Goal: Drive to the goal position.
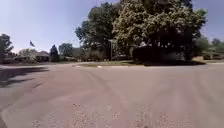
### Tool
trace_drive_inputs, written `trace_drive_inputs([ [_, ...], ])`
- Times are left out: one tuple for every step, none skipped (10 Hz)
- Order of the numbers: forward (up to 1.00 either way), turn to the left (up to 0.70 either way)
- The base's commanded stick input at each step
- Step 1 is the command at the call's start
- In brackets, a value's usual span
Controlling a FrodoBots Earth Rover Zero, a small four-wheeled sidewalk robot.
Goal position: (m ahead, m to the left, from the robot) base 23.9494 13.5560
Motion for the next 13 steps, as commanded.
trace_drive_inputs([
  [0.7,0.0],
  [0.7,0.0],
  [0.7,0.0],
  [0.7,0.0],
  [0.7,0.0],
  [0.7,0.0],
  [0.7,0.0],
  [0.7,0.0],
  [0.7,0.0],
  [0.7,0.0],
  [0.7,0.0],
  [0.7,0.0],
  [0.7,0.0],
])
